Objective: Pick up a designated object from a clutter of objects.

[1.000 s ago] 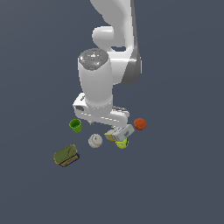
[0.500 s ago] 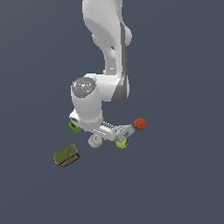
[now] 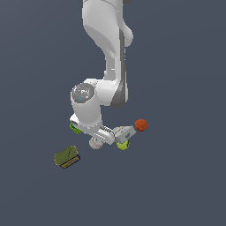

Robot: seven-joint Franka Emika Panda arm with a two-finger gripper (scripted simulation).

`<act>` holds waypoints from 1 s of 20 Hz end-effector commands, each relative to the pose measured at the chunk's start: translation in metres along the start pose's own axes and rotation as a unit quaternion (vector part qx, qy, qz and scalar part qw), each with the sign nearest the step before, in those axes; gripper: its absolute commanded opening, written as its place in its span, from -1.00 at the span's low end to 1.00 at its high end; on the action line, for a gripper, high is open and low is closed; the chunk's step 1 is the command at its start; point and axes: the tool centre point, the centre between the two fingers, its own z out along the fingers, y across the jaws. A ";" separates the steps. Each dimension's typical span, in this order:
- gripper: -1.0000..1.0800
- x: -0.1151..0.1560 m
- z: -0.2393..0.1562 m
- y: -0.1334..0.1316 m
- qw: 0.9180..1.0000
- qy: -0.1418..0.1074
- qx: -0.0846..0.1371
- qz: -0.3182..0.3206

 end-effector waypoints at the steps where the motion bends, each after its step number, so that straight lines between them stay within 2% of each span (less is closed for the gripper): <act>1: 0.92 0.000 0.004 0.000 1.000 0.000 0.000 0.000; 10: 0.92 -0.001 0.043 0.001 1.000 0.000 0.000 0.002; 15: 0.92 0.000 0.050 0.001 1.000 0.000 0.000 0.002; 16: -1.00 0.000 0.050 0.001 1.000 0.000 0.000 0.002; 20: -1.00 0.000 0.050 0.001 1.000 0.000 0.000 0.002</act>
